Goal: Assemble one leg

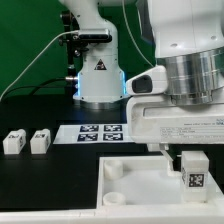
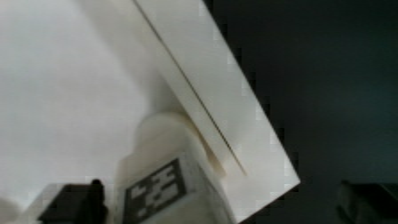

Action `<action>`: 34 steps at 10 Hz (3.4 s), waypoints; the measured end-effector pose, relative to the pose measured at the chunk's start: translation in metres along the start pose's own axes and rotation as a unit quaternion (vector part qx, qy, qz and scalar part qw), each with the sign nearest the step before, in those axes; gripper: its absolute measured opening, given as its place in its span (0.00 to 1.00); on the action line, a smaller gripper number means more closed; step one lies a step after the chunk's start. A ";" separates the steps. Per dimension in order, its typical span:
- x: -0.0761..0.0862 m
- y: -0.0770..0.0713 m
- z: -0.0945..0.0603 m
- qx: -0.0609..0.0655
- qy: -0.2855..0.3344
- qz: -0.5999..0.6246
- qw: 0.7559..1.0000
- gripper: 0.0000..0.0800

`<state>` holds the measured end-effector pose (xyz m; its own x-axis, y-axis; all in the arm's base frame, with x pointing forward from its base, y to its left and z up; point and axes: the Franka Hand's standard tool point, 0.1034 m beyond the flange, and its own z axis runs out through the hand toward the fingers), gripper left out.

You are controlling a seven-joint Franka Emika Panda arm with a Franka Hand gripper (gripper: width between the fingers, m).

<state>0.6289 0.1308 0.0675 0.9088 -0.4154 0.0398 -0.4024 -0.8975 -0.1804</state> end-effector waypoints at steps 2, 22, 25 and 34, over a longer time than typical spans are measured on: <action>0.013 0.018 -0.002 -0.009 0.004 -0.127 0.992 0.81; 0.001 0.016 0.005 0.014 0.007 0.471 0.882 0.80; 0.001 0.015 0.004 -0.003 0.016 0.195 0.981 0.81; 0.010 0.008 -0.002 -0.051 0.025 -0.074 0.996 0.36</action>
Offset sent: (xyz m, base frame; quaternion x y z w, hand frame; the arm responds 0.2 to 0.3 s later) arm 0.0000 0.0000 0.0000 0.0000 0.0000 0.0000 1.0000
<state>0.6346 0.1186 0.0687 0.9534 -0.2817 0.1084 -0.2756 -0.9589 -0.0681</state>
